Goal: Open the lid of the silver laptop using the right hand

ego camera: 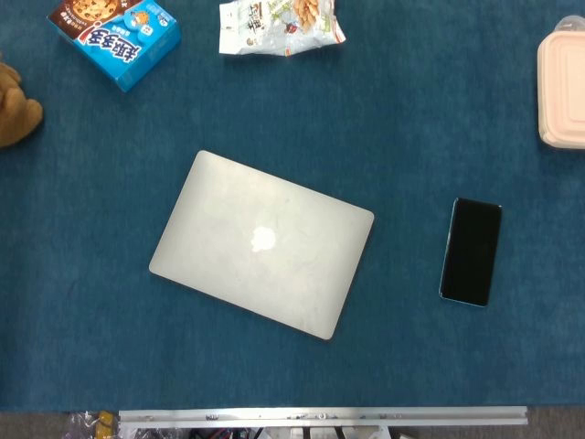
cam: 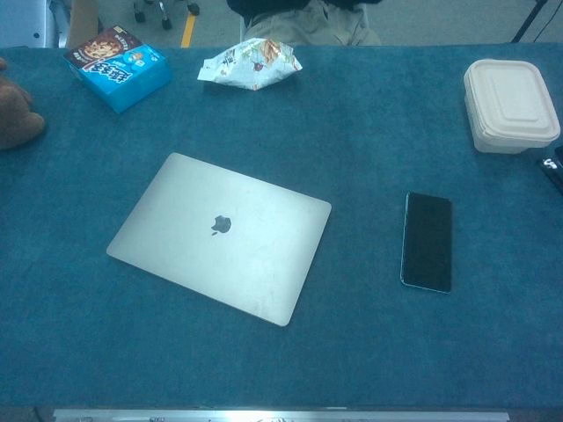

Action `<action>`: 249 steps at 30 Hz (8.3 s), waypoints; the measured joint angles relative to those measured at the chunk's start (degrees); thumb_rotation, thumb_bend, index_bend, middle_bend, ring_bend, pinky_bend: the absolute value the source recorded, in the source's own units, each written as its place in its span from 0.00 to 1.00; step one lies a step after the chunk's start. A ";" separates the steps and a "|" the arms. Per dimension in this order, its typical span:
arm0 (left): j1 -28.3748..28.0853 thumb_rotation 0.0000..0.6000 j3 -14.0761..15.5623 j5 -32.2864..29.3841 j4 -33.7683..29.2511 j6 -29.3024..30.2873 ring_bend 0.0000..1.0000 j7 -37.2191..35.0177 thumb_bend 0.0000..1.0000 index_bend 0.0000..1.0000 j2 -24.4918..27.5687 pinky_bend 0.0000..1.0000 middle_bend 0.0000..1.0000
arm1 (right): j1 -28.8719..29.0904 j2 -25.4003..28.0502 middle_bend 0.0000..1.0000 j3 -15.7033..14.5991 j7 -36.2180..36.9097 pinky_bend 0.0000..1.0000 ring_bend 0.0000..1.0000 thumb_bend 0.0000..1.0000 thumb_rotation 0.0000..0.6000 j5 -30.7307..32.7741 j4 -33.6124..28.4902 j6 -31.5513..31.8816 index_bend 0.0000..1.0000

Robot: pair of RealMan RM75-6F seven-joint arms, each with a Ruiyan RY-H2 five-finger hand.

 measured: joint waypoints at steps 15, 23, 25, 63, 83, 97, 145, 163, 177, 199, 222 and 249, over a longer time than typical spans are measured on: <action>0.78 1.00 0.32 1.21 -0.08 1.13 0.23 -0.34 0.34 0.29 0.11 0.19 0.28 | -0.79 0.83 0.28 -0.02 0.64 0.38 0.23 0.16 1.00 -0.55 -0.52 1.42 0.30; 0.97 1.00 0.51 2.65 -1.36 1.93 0.23 0.36 0.34 0.29 0.82 0.19 0.28 | 0.07 1.84 0.28 0.30 1.49 0.38 0.23 0.16 1.00 -1.49 -1.74 0.92 0.30; 1.12 1.00 0.58 2.86 -1.60 2.13 0.23 0.27 0.34 0.29 0.88 0.19 0.28 | 0.26 2.20 0.28 0.39 1.96 0.38 0.23 0.16 1.00 -1.75 -2.29 0.90 0.30; -0.34 1.00 1.70 4.24 -1.95 -1.51 0.23 1.33 0.34 0.29 2.32 0.19 0.28 | 6.01 -0.56 0.28 -1.28 4.89 0.38 0.23 0.16 1.00 -5.53 -2.45 -5.50 0.30; 0.31 1.00 2.00 4.75 -1.50 -0.38 0.23 0.37 0.34 0.29 2.96 0.19 0.28 | 15.37 -6.54 0.25 -3.19 6.22 0.30 0.19 0.09 1.00 -13.41 -4.93 -15.07 0.26; 0.70 1.00 2.11 4.57 -1.11 -0.08 0.23 -0.40 0.34 0.29 3.07 0.19 0.28 | 24.04 -15.51 0.06 -2.01 -1.04 0.09 0.01 0.02 1.00 -12.47 -8.18 -26.33 0.04; 0.97 1.00 2.35 4.24 3.30 -0.71 0.23 -5.38 0.34 0.29 2.78 0.18 0.28 | 33.21 -45.98 0.00 -3.38 -28.47 0.01 0.00 0.02 1.00 -0.04 4.36 -36.30 0.00; 0.71 1.00 2.41 4.01 4.82 -1.49 0.23 -6.52 0.34 0.29 2.18 0.18 0.28 | 33.15 -48.35 0.00 -3.60 -32.06 0.01 0.00 0.04 1.00 2.70 7.68 -36.18 0.00; 0.15 1.00 2.43 4.38 4.23 -2.13 0.23 -5.62 0.34 0.29 1.94 0.18 0.28 | 32.64 -45.95 0.00 -2.94 -34.59 0.01 0.00 0.05 1.00 5.03 6.59 -34.78 0.00; -1.03 1.00 2.38 4.56 2.19 -3.42 0.23 -2.98 0.34 0.29 1.76 0.18 0.28 | 31.53 -41.77 0.00 -1.09 -34.65 0.01 0.00 0.05 1.00 8.48 7.83 -31.63 0.00; -0.80 1.00 1.71 4.29 1.80 -1.57 0.23 -1.98 0.34 0.29 1.17 0.18 0.28 | 30.74 -36.92 0.00 -1.44 -31.08 0.01 0.00 0.05 1.00 8.60 2.04 -29.75 0.00; 0.07 1.00 1.88 5.85 2.89 0.43 0.23 -3.69 0.34 0.29 1.19 0.18 0.28 | 33.90 -46.92 0.00 1.66 -33.98 0.01 0.00 0.13 1.00 12.08 7.41 -32.32 0.00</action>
